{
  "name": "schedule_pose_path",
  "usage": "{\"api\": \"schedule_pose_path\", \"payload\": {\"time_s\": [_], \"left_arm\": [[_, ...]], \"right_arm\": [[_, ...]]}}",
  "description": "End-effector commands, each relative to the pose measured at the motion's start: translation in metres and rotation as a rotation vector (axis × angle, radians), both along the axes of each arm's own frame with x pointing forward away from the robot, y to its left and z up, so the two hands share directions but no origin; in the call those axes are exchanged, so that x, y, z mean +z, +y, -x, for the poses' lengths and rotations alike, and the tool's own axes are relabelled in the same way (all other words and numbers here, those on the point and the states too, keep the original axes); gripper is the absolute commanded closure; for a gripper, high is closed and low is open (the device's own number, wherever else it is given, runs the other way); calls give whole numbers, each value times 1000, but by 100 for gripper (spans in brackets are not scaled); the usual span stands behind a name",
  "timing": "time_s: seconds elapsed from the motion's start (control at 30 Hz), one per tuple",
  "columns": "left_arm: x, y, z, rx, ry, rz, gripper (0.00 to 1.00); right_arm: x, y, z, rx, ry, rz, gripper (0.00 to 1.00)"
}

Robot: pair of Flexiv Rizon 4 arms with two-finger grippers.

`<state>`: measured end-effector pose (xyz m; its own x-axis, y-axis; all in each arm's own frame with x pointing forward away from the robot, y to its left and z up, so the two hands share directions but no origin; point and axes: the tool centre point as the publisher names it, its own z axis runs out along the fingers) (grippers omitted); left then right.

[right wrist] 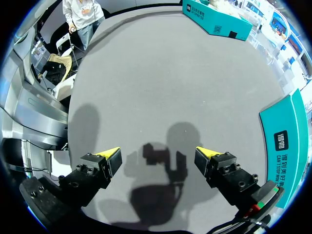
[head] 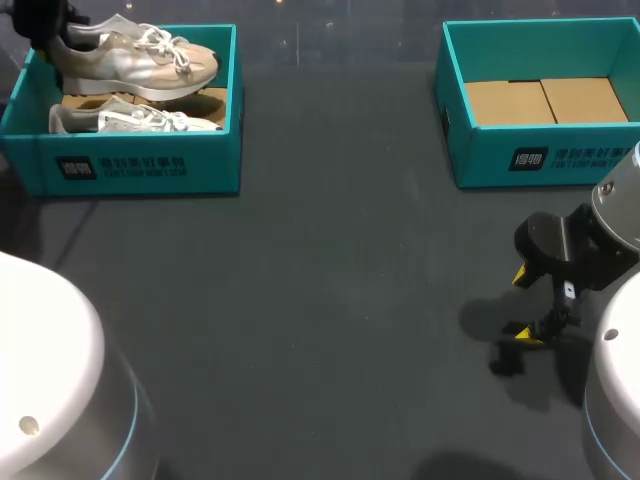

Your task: Take the shoe out of the shoebox, open the shoe tongue, remove and reinsert the insole, then place the shoe into the shoebox

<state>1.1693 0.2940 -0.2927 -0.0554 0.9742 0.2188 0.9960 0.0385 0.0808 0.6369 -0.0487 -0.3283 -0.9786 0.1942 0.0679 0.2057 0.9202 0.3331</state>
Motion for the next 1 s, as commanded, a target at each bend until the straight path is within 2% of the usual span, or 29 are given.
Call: {"api": "schedule_pose_path", "payload": {"time_s": [0.03,0.43,1.0], "left_arm": [[-6,-2,-12,12,11,-8,100],[-20,-5,-21,32,17,-12,100],[-36,-10,-21,2,22,-9,100]], "right_arm": [[0,-1,3,-1,-4,1,0],[0,-1,3,-1,-4,1,0],[0,-1,3,-1,-4,1,0]]}}
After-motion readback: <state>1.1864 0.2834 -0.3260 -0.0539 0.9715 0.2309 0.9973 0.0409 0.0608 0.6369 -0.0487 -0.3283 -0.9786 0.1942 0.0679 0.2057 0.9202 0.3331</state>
